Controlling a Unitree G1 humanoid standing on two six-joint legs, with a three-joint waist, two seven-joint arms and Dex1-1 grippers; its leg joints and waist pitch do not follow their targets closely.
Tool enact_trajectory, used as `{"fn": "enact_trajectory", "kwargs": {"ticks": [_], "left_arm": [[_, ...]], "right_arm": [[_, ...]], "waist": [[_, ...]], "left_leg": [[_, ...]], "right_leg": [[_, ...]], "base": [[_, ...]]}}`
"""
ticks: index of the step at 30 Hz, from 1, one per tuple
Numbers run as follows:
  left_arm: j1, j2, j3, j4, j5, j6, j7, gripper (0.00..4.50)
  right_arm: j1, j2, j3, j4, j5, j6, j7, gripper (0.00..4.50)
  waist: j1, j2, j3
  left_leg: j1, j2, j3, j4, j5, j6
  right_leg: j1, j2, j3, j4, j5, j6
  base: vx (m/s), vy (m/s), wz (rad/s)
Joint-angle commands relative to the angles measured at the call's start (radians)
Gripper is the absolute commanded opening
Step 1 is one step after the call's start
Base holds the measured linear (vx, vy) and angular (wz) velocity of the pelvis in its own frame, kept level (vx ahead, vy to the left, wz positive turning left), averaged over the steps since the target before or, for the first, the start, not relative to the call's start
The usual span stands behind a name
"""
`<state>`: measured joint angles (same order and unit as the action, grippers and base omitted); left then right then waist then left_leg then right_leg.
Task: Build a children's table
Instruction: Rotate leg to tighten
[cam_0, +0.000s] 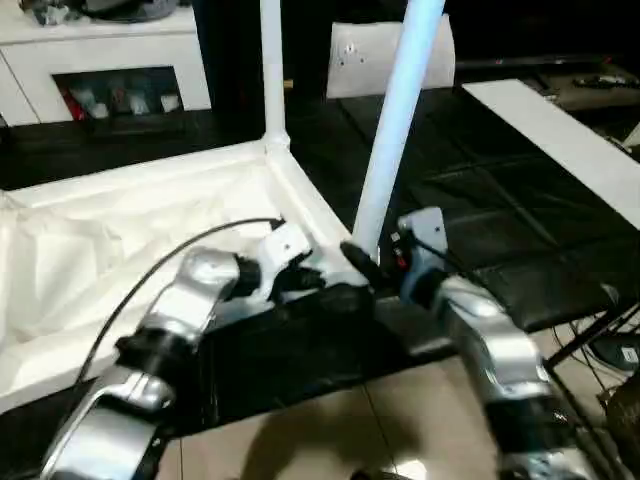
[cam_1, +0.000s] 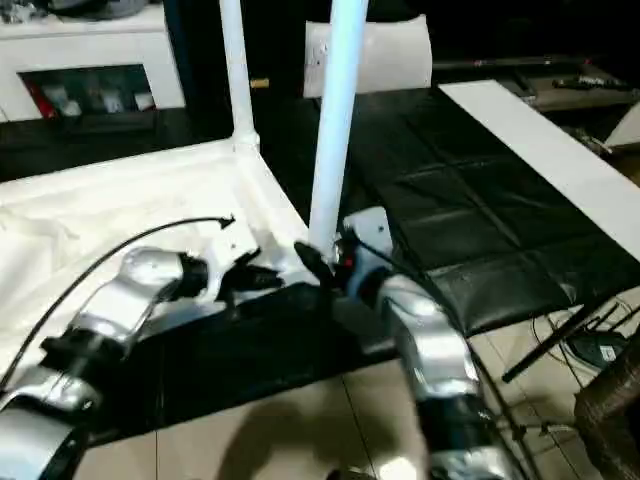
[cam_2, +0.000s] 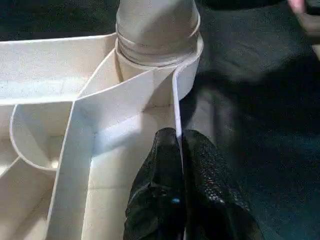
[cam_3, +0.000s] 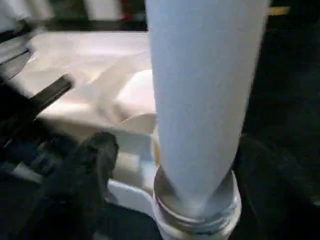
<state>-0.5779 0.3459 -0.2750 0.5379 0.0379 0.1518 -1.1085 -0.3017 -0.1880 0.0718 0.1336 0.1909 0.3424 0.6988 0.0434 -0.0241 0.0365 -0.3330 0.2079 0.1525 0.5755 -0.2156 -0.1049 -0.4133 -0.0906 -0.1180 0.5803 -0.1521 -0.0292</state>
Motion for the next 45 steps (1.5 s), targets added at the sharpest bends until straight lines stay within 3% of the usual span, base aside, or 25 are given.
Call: {"fn": "enact_trajectory", "kwargs": {"ticks": [1,4,5,11,12,16,18,19,21,23,26,34,45], "left_arm": [[0.015,0.028,-0.06,-0.033,-0.002,-0.066,-0.121,0.0],[0.019,0.055,-0.071,-0.033,-0.006,-0.097,-0.171,0.0],[0.023,0.078,-0.079,-0.035,-0.019,-0.117,-0.235,0.0],[0.02,0.114,-0.109,-0.029,-0.035,-0.162,-0.35,0.0],[0.017,0.12,-0.121,-0.028,-0.034,-0.175,-0.375,0.0],[0.009,0.133,-0.153,-0.033,-0.036,-0.209,-0.45,0.0],[0.007,0.132,-0.159,-0.041,-0.039,-0.212,-0.47,0.0],[0.005,0.13,-0.164,-0.042,-0.038,-0.222,-0.478,0.0],[0.002,0.13,-0.169,-0.039,-0.036,-0.235,-0.481,0.0],[0.001,0.129,-0.171,-0.038,-0.037,-0.24,-0.485,0.0],[0.003,0.124,-0.179,-0.044,-0.039,-0.248,-0.495,0.0],[0.001,0.119,-0.18,-0.041,-0.04,-0.256,-0.501,0.0],[0.009,0.117,-0.173,-0.044,-0.043,-0.239,-0.488,0.0]], "right_arm": [[0.012,-0.065,0.012,-0.044,0.031,-0.02,0.128,4.37],[0.013,-0.103,0.005,-0.049,0.049,-0.018,0.186,4.46],[0.009,-0.154,0.007,-0.04,0.059,-0.022,0.244,4.46],[-0.005,-0.236,0.026,-0.018,0.093,-0.037,0.389,4.46],[-0.01,-0.252,0.037,-0.016,0.1,-0.043,0.43,4.46],[-0.021,-0.289,0.079,-0.016,0.126,-0.045,0.558,4.46],[-0.024,-0.299,0.099,-0.017,0.134,-0.038,0.603,4.13],[-0.026,-0.303,0.116,-0.016,0.14,-0.027,0.637,4.13],[-0.027,-0.306,0.129,-0.013,0.145,-0.024,0.662,4.01],[-0.029,-0.307,0.138,-0.008,0.145,-0.029,0.673,3.75],[-0.047,-0.299,0.161,0.012,0.149,-0.027,0.705,3.64],[-0.061,-0.306,0.184,0.017,0.159,0.001,0.753,2.77],[-0.042,-0.303,0.194,-0.001,0.181,0.033,0.757,2.11]], "waist": [[0.009,0.004,-0.055],[0.021,0.007,-0.054],[0.027,0.014,-0.054],[0.04,0.007,-0.058],[0.042,0.0,-0.058],[0.051,0.003,-0.058],[0.054,0.004,-0.057],[0.057,-0.004,-0.057],[0.066,0.0,-0.056],[0.07,-0.006,-0.054],[0.07,-0.004,-0.054],[0.072,-0.009,-0.058],[0.077,-0.004,-0.054]], "left_leg": [[-0.01,0.02,0.012,-0.061,-0.112,0.079],[-0.006,0.021,0.013,-0.063,-0.136,0.068],[-0.007,0.021,0.011,-0.064,-0.143,0.057],[-0.007,0.023,0.012,-0.06,-0.106,0.065],[-0.007,0.024,0.013,-0.06,-0.101,0.068],[-0.008,0.025,0.014,-0.058,-0.092,0.075],[-0.008,0.026,0.014,-0.058,-0.098,0.077],[-0.008,0.028,0.015,-0.058,-0.098,0.076],[-0.008,0.028,0.014,-0.058,-0.111,0.069],[-0.008,0.028,0.015,-0.059,-0.127,0.056],[-0.008,0.027,0.012,-0.06,-0.14,0.046],[-0.01,0.028,0.013,-0.057,-0.102,0.051],[-0.008,0.026,0.012,-0.059,-0.143,0.032]], "right_leg": [[0.073,-0.056,0.059,-0.056,-0.216,-0.184],[0.071,-0.057,0.06,-0.061,-0.256,-0.169],[0.072,-0.056,0.059,-0.059,-0.256,-0.169],[0.073,-0.056,0.06,-0.05,-0.205,-0.186],[0.072,-0.057,0.059,-0.05,-0.2,-0.189],[0.074,-0.057,0.058,-0.046,-0.207,-0.191],[0.073,-0.057,0.057,-0.048,-0.217,-0.192],[0.072,-0.058,0.058,-0.048,-0.223,-0.191],[0.07,-0.059,0.057,-0.05,-0.252,-0.183],[0.069,-0.06,0.058,-0.054,-0.292,-0.166],[0.068,-0.061,0.057,-0.057,-0.329,-0.15],[0.069,-0.059,0.058,-0.046,-0.25,-0.169],[0.068,-0.06,0.057,-0.054,-0.323,-0.144]], "base": [[0.0,0.0,0.0],[0.0,0.0,0.0],[0.0,0.0,0.0],[0.0,0.0,0.0],[0.0,0.0,0.0],[0.0,0.0,0.0],[0.0,0.0,0.0],[0.0,0.0,0.0],[0.0,0.0,0.0],[0.0,0.0,0.0],[0.0,0.0,0.0],[0.0,0.0,0.0],[0.0,0.0,0.0]]}}
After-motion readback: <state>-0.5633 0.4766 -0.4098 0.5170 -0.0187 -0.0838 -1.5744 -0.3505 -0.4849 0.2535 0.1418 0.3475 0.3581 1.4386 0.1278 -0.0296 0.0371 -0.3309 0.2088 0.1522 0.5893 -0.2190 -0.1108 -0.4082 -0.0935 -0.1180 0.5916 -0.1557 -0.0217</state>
